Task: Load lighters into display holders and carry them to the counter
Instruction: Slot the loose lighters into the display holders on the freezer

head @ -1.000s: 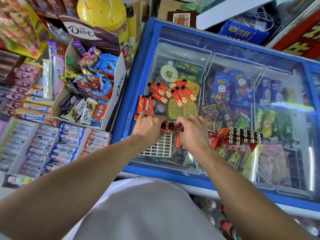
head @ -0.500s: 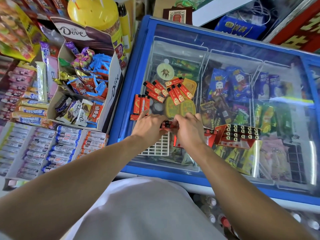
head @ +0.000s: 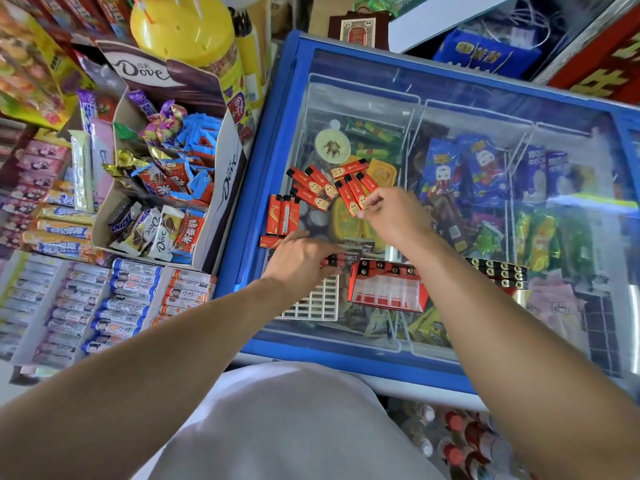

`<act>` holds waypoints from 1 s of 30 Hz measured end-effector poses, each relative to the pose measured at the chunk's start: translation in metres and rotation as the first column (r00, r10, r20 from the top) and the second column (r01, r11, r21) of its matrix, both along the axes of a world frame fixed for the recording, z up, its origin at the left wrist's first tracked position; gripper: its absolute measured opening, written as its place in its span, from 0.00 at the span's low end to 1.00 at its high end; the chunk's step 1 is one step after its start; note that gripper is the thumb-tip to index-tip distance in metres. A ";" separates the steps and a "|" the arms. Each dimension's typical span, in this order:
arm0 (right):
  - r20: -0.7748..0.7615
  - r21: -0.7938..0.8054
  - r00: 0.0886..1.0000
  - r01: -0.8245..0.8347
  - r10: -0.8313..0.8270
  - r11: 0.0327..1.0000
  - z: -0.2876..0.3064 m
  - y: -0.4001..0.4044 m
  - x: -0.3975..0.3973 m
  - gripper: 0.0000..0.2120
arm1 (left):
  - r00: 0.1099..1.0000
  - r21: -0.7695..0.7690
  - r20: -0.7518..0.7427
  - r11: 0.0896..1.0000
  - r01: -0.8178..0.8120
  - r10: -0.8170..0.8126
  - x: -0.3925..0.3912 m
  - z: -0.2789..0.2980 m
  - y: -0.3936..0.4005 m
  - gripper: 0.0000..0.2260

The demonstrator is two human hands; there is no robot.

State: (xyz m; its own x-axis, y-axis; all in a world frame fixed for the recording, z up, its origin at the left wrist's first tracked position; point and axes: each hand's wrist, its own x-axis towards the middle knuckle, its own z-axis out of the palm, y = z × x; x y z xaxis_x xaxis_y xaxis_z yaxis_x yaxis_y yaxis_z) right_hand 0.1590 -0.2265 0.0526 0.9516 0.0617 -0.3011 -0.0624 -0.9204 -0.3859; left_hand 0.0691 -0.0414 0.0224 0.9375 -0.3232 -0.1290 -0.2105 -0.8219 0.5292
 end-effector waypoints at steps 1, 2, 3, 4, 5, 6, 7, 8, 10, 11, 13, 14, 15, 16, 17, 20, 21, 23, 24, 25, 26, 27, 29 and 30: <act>-0.021 -0.002 1.000 0.007 -0.007 1.000 -0.009 0.005 0.007 0.11 | 1.000 0.004 -0.002 1.000 -0.008 0.008 0.000 -0.001 0.000 0.21; -0.029 -0.013 1.000 0.002 -0.002 1.000 -0.017 0.010 0.013 0.12 | 1.000 0.007 -0.007 1.000 -0.011 0.011 0.000 -0.001 0.000 0.21; -0.028 -0.028 1.000 -0.007 0.006 1.000 -0.025 0.016 0.017 0.12 | 1.000 0.007 -0.017 1.000 -0.012 0.012 0.000 0.000 0.000 0.21; -0.018 -0.037 1.000 -0.013 0.013 0.999 -0.031 0.020 0.020 0.12 | 0.999 0.008 -0.032 1.000 -0.013 0.013 0.000 0.001 0.001 0.21; 0.001 -0.050 1.000 -0.010 0.010 0.999 -0.037 0.025 0.024 0.12 | 0.999 0.014 -0.048 1.000 -0.011 0.012 0.001 0.002 0.000 0.21; 0.030 -0.074 1.000 -0.003 0.005 0.997 -0.041 0.029 0.027 0.11 | 0.998 0.020 -0.055 1.000 -0.008 0.009 0.003 0.002 0.000 0.22; 0.052 -0.104 0.999 0.000 0.006 0.995 -0.045 0.032 0.031 0.11 | 0.998 0.019 -0.055 1.000 -0.004 0.005 0.003 0.003 0.000 0.23; 0.063 -0.134 0.998 -0.004 0.013 0.991 -0.047 0.034 0.034 0.11 | 0.999 0.016 -0.036 1.000 0.002 -0.001 0.003 0.003 0.001 0.26; 0.061 -0.172 0.998 -0.015 0.026 0.985 -0.048 0.037 0.041 0.11 | 0.998 0.040 0.055 0.999 0.015 -0.017 0.000 0.002 0.006 0.32; 0.055 -0.188 0.998 -0.018 0.029 0.982 -0.048 0.038 0.043 0.10 | 0.996 0.048 0.085 0.999 0.012 -0.016 -0.003 0.002 0.011 0.34; 0.051 -0.231 0.998 -0.020 0.033 0.973 -0.048 0.040 0.046 0.10 | 0.996 0.024 0.086 1.000 -0.015 0.013 -0.009 0.001 0.026 0.37; 0.038 -0.243 0.999 -0.019 0.029 0.970 -0.047 0.041 0.046 0.11 | 0.997 -0.003 0.072 0.999 -0.041 0.041 -0.012 0.000 0.035 0.37; 0.014 -0.235 1.000 -0.013 0.017 0.972 -0.047 0.043 0.045 0.12 | 0.997 -0.031 0.046 0.997 -0.066 0.067 -0.015 0.000 0.044 0.37; -0.015 -0.218 1.000 -0.001 -0.003 0.976 -0.046 0.044 0.045 0.12 | 0.995 -0.053 0.022 0.994 -0.094 0.095 -0.019 0.000 0.052 0.37; -0.051 -0.196 0.998 0.013 -0.023 0.981 -0.045 0.044 0.045 0.12 | 0.992 -0.070 -0.004 0.990 -0.124 0.124 -0.023 0.000 0.061 0.37; -0.129 -0.111 0.991 0.025 -0.039 0.993 -0.036 0.042 0.039 0.10 | 0.977 -0.108 -0.085 0.973 -0.204 0.195 -0.031 0.001 0.080 0.34; -0.124 -0.071 0.992 0.024 -0.032 0.997 -0.031 0.041 0.036 0.09 | 0.973 -0.121 -0.113 0.969 -0.215 0.202 -0.030 0.001 0.083 0.33; -0.068 0.032 0.997 0.033 -0.031 0.999 -0.013 0.039 0.022 0.07 | 0.968 -0.139 -0.173 0.968 -0.208 0.183 -0.027 0.000 0.086 0.29; -0.031 0.091 0.999 0.026 -0.024 0.995 0.000 0.039 0.011 0.07 | 0.966 -0.146 -0.196 0.969 -0.198 0.168 -0.024 0.000 0.085 0.27; -0.002 0.143 1.000 0.006 -0.005 0.990 0.012 0.039 -0.001 0.07 | 0.965 -0.156 -0.211 0.969 -0.193 0.158 -0.022 0.000 0.084 0.25; 0.016 0.183 1.000 -0.029 0.027 0.983 0.025 0.040 -0.015 0.08 | 0.963 -0.164 -0.218 0.966 -0.198 0.160 -0.020 0.000 0.082 0.22; 0.022 0.219 0.998 -0.068 0.064 0.973 0.036 0.042 -0.030 0.08 | 0.963 -0.171 -0.212 0.964 -0.205 0.167 -0.018 0.000 0.081 0.20; -0.002 0.272 0.990 -0.133 0.139 0.953 0.054 0.046 -0.060 0.14 | 0.960 -0.194 -0.216 0.955 -0.224 0.181 -0.015 -0.002 0.079 0.18; -0.015 0.279 0.984 -0.164 0.175 0.946 0.058 0.049 -0.072 0.18 | 0.956 -0.206 -0.220 0.949 -0.237 0.191 -0.015 -0.002 0.079 0.18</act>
State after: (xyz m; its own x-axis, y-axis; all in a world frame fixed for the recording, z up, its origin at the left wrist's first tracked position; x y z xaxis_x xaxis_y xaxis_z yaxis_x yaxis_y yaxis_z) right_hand 0.0868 -0.1780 0.1109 0.9076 0.3071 -0.2861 0.0653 -0.7767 -0.6265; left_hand 0.0546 0.0381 0.0205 0.9515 -0.1595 -0.2632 0.0837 -0.6888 0.7201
